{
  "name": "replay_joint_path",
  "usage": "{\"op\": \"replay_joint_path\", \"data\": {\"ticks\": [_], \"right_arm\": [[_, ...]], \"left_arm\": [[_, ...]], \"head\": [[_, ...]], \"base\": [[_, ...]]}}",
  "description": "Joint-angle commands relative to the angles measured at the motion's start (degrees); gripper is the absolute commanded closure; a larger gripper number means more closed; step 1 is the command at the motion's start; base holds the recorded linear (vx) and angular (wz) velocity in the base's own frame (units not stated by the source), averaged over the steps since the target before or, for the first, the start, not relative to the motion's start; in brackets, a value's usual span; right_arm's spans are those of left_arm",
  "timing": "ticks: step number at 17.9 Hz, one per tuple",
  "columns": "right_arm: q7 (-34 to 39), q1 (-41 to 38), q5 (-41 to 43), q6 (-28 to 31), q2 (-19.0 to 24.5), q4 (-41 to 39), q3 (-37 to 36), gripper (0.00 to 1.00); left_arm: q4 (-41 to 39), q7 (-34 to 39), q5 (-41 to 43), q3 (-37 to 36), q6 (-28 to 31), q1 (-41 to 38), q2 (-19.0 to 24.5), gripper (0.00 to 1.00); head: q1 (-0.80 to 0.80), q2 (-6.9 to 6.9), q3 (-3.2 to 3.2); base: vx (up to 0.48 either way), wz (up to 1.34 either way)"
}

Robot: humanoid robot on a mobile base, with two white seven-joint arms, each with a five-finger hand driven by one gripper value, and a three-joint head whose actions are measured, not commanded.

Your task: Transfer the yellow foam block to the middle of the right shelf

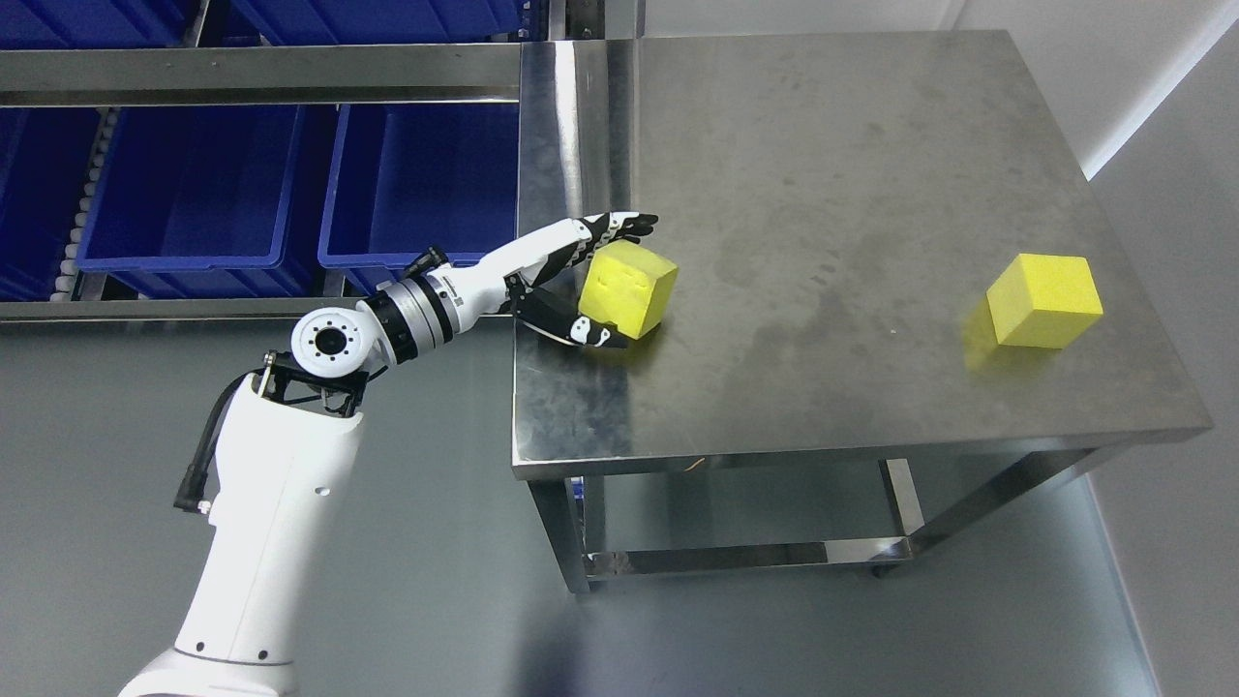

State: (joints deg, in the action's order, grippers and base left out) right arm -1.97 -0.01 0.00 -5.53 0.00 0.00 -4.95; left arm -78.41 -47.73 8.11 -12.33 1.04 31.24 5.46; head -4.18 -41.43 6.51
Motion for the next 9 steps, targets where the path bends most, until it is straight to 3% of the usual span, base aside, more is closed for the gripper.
{"op": "replay_joint_path", "data": {"ticks": [1, 6, 9], "right_arm": [[0.04, -0.08, -0.18, 0.08, -1.00, -1.00, 0.03, 0.00], [0.04, -0.08, -0.18, 0.08, -1.00, -1.00, 0.03, 0.00], [0.04, -0.08, -0.18, 0.08, -1.00, -1.00, 0.03, 0.00]], "left_arm": [[4.14, -0.08, 0.15, -4.55, -0.60, 0.31, 0.17, 0.02], [4.14, -0.08, -0.03, -3.67, -1.21, 0.22, -0.79, 0.09], [4.05, -0.08, -0.29, -2.36, -2.35, -0.13, -2.46, 0.23]], "head": [[0.00, 0.00, 0.00], [0.00, 0.00, 0.00], [0.00, 0.00, 0.00]], "base": [[-0.007, -0.02], [0.006, -0.01], [0.002, 0.00]]}}
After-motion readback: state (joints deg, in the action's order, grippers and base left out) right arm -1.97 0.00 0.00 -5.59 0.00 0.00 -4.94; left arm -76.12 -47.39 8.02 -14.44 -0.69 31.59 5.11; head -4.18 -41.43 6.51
